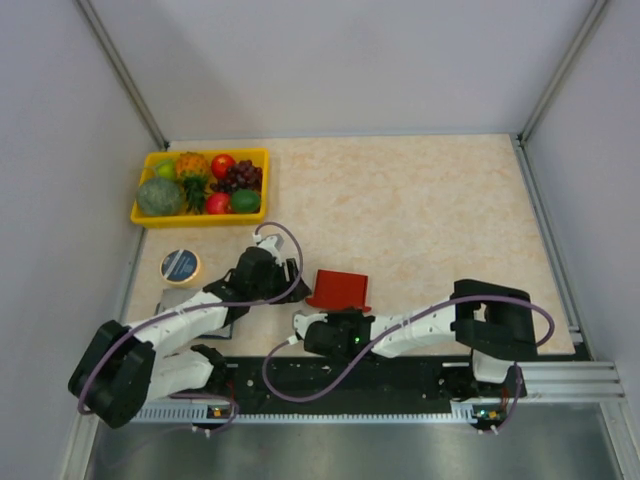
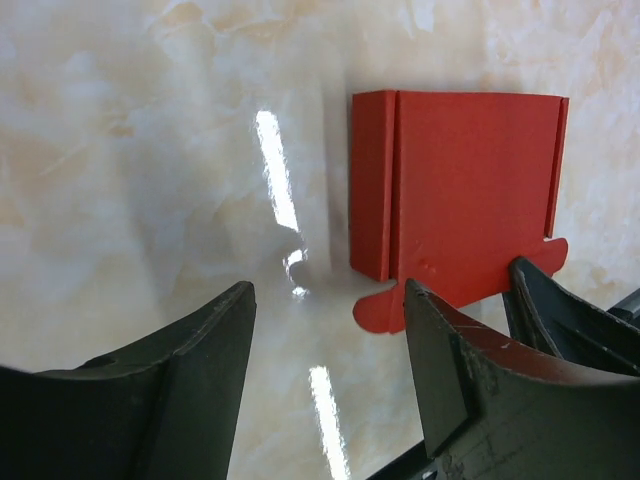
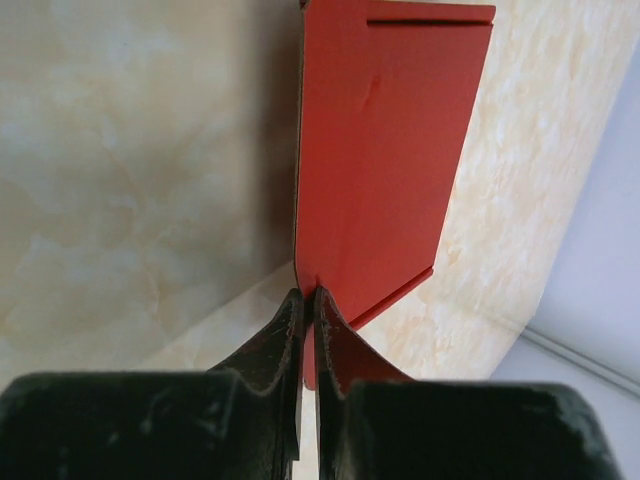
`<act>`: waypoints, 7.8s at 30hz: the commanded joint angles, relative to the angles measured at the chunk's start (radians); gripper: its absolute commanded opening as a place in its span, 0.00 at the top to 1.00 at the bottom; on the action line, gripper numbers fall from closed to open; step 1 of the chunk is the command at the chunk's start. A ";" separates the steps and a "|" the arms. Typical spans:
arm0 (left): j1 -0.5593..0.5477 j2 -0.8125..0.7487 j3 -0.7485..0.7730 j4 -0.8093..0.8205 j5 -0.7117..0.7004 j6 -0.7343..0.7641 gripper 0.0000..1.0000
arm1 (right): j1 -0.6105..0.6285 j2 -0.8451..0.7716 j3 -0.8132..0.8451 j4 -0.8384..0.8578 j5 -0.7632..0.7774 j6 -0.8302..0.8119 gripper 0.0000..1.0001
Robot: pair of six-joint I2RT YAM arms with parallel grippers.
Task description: Fold the paper box
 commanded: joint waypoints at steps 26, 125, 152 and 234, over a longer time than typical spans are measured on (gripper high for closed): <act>0.110 0.103 0.033 0.205 0.142 -0.012 0.25 | -0.429 -0.521 -0.064 -0.020 -0.393 0.813 0.57; 0.095 0.431 -0.156 0.841 0.360 -0.410 0.32 | -0.816 -0.234 -0.439 0.436 -0.860 0.898 0.89; 0.092 0.099 -0.018 0.285 0.412 -0.670 0.96 | -0.172 -0.668 -0.046 -0.099 -0.328 0.243 0.27; 0.039 -0.437 -0.096 0.095 0.180 0.099 0.46 | -0.362 -0.126 0.310 -0.455 -0.843 -0.113 0.90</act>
